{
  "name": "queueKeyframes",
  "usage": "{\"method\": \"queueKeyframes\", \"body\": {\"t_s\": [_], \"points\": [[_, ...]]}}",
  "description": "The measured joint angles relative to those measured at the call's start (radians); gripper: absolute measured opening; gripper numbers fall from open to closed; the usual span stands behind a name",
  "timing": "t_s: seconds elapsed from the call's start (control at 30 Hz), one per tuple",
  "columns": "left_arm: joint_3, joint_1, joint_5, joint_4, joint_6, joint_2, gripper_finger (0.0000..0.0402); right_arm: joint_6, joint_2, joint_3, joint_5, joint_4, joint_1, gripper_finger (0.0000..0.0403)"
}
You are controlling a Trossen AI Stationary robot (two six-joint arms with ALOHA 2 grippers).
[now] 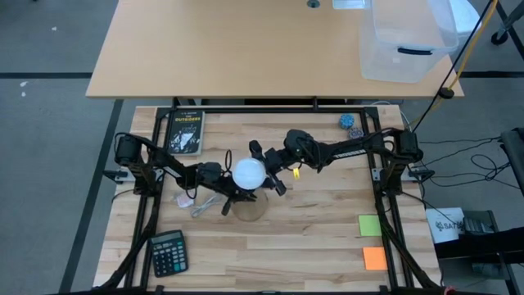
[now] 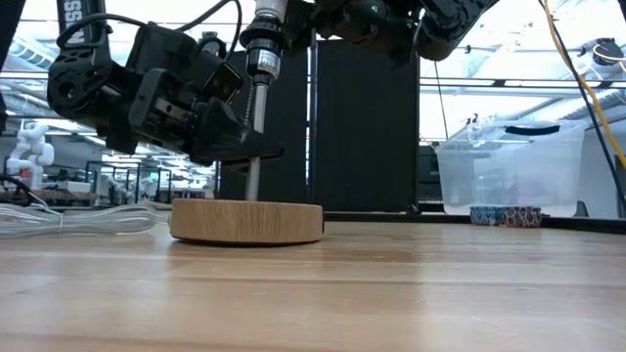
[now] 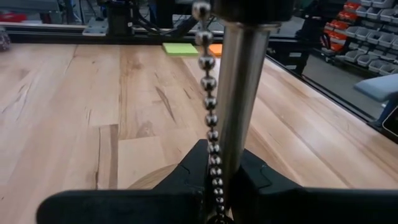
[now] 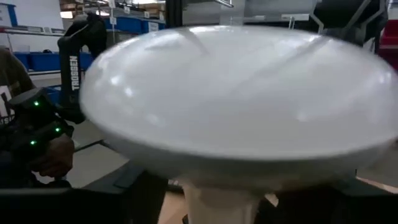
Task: Screw lightbulb
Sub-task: Remove the lightbulb from the lamp socket
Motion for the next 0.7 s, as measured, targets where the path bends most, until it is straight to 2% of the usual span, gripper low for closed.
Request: {"method": "queueKeyframes", "body": {"t_s": [0.17,0.33,0.4,0.7], "points": [[0.0,-0.001,-0.03,0.001,-0.004,0.0,0.0033,0.0,-0.002,0.0,0.012,-0.014,-0.003,0.0283],[0.0,0.0,-0.041,0.002,-0.007,0.0,0.0033,-0.012,-0.018,0.0,0.045,-0.071,-0.017,0.0287],[0.001,0.0,-0.07,0.002,-0.009,0.001,0.0033,-0.026,-0.035,-0.001,0.05,-0.146,-0.023,0.0288],[0.002,0.0,-0.227,0.003,-0.028,0.001,0.0033,-0.165,-0.181,-0.001,0.245,-0.46,-0.017,0.0288]]}}
